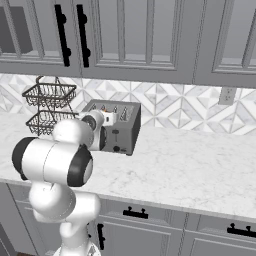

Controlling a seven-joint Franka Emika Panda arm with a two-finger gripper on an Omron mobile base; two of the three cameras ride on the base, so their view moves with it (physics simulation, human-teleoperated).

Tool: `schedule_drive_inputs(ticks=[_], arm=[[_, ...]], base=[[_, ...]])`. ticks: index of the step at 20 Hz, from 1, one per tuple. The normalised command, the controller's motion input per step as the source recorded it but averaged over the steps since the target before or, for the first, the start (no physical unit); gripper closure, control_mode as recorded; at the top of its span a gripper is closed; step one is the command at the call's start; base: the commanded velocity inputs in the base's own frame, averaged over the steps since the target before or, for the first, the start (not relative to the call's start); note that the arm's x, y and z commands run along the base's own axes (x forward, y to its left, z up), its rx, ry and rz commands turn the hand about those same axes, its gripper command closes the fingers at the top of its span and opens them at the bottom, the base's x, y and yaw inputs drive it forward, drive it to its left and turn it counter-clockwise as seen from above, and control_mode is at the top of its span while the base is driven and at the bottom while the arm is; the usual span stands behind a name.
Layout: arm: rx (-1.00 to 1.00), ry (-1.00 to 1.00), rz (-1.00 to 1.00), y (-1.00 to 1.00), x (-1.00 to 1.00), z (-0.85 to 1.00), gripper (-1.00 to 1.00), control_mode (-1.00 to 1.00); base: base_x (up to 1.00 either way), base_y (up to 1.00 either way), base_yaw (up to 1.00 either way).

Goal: Start the toaster. Once the lever pops up, take the bread to the plate on the dining counter.

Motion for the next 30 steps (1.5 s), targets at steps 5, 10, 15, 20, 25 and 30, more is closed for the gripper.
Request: schedule_drive_inputs(ticks=[5, 10, 15, 20, 25, 30], arm=[[0.03, 0.03, 0.00, 0.00, 0.00, 0.00, -1.00, -1.00], [0.03, 0.03, 0.00, 0.00, 0.06, 0.00, -1.00, -1.00], [0.01, 0.04, 0.00, 0.02, 0.11, 0.00, -1.00, -1.00], [0.00, 0.05, 0.00, 0.03, 0.04, -0.02, -1.00, -1.00], [0.00, 0.01, -0.03, 0.15, 0.00, -0.05, -1.00, -1.00], [0.00, 0.00, -0.05, 0.14, 0.08, -0.04, -1.00, -1.00]], base=[[0.00, 0.00, 0.00], [0.00, 0.00, 0.00], [0.00, 0.00, 0.00], [0.00, 0.00, 0.00], [0.00, 0.00, 0.00], [0.00, 0.00, 0.00]])
